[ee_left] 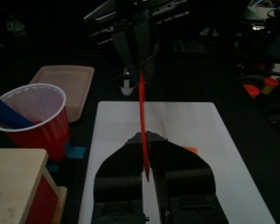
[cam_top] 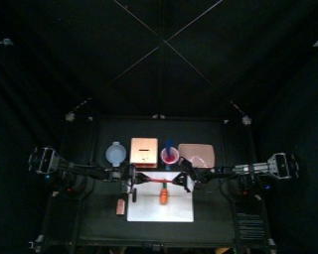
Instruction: Cut carrot
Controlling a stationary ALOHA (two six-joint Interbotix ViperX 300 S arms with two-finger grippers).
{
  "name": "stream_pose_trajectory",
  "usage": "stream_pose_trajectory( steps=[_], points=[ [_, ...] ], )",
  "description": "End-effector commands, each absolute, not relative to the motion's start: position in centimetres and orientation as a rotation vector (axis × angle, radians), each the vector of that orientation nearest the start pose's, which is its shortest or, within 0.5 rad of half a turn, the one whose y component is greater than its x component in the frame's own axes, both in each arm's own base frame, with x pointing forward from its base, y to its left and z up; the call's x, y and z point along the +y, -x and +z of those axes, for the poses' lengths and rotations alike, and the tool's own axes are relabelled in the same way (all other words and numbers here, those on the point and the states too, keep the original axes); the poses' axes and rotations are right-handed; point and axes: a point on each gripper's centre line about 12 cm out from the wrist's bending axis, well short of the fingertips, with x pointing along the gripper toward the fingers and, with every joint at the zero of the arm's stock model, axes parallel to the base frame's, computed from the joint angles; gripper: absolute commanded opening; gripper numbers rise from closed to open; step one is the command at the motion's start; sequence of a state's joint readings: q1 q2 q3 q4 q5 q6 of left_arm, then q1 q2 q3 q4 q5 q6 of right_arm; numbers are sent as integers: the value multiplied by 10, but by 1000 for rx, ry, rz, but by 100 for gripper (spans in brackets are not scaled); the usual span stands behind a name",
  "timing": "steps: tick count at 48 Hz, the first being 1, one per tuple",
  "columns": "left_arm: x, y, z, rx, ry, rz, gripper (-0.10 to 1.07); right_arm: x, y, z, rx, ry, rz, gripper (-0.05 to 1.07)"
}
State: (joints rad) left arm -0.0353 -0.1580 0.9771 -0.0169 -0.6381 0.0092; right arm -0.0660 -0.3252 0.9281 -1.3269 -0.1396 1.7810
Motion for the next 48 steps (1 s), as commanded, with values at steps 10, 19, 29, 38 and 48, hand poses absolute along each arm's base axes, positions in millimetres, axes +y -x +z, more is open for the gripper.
stream_pose_trajectory(
  steps=[10, 19, 29, 38, 48],
  points=[
    [-17, -335, 190, 170, -77, -72, 35, -6, -305, 216, 516, -476, -52, 35],
    [-18, -334, 169, 233, -113, -83, 35, 4, -293, 224, 493, -438, -12, 35],
    [-24, -340, 156, 267, -171, -107, 35, 24, -282, 211, 539, -420, 42, 35],
    [-37, -348, 146, 285, -171, -133, 35, 44, -279, 198, 597, -414, 75, 35],
    [-56, -359, 130, 315, -147, -152, 35, 61, -278, 183, 662, -456, 79, 35]
  ],
)
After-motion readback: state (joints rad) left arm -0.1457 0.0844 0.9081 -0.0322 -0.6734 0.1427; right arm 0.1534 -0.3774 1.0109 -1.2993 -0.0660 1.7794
